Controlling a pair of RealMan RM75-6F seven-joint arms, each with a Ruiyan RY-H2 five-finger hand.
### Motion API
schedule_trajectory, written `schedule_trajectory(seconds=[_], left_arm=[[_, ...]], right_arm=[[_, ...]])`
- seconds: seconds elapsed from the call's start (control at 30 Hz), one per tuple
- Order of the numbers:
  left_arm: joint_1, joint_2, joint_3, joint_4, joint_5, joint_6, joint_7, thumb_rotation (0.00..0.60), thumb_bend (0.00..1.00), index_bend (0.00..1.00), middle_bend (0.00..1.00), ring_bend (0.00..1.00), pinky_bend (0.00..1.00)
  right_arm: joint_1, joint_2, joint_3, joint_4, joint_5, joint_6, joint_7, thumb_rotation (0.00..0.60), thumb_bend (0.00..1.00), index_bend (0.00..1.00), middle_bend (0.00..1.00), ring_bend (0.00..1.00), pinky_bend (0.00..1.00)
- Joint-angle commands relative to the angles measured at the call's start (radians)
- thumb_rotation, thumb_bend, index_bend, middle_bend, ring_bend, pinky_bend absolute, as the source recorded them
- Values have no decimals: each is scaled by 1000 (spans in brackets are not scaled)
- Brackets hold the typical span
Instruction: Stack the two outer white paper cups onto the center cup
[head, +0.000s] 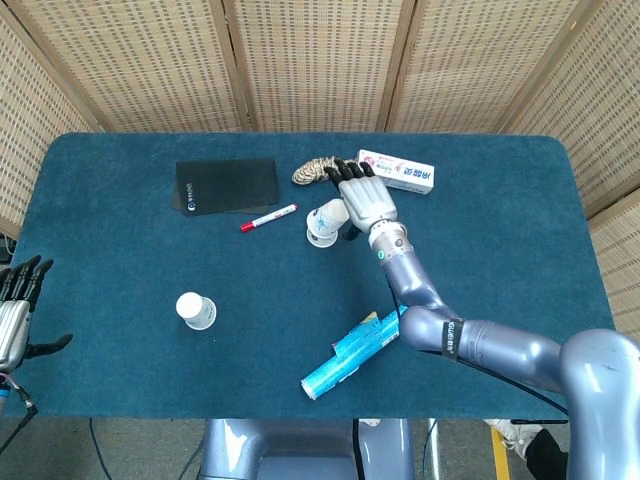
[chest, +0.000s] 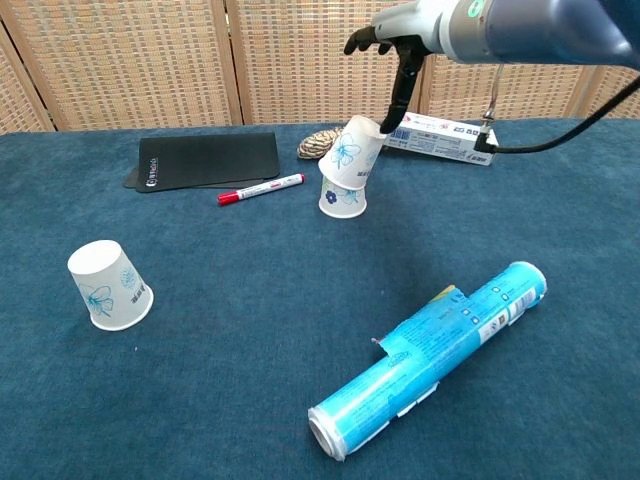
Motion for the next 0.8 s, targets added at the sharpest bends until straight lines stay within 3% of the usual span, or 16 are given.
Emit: schedule_trajectory(seconds=[0.03, 0.13, 0.2, 0.37, 0.47, 0.8], left_arm=[[3, -1, 3, -2, 6, 6, 2, 600, 9, 0, 0, 0, 0], [5, -3, 6, -5, 13, 14, 7, 600, 9, 0, 0, 0, 0], [5, -3, 10, -8, 19, 13, 11, 600, 9, 0, 0, 0, 0], [7, 0, 14, -17, 39, 24, 11, 600, 9, 0, 0, 0, 0], [6, 1, 15, -16, 40, 23, 6, 600, 8, 0, 0, 0, 0], [9, 14, 11, -8, 32, 20, -30, 600, 9, 0, 0, 0, 0]], right_arm=[[-50, 64, -25, -75, -61, 46, 19, 600, 0, 43, 0, 0, 0], [-110, 119, -53, -142, -144, 87, 55, 600, 2, 173, 0, 0, 0], [-149, 145, -94, -168, -198, 98, 60, 600, 56, 234, 0, 0, 0], [-181, 114, -131, -147, -264, 94, 81, 600, 354, 320, 0, 0, 0], [-182, 82, -134, -122, -279, 101, 75, 600, 446, 330, 0, 0, 0], [-157, -11, -114, -36, -234, 110, 22, 600, 504, 322, 0, 0, 0]])
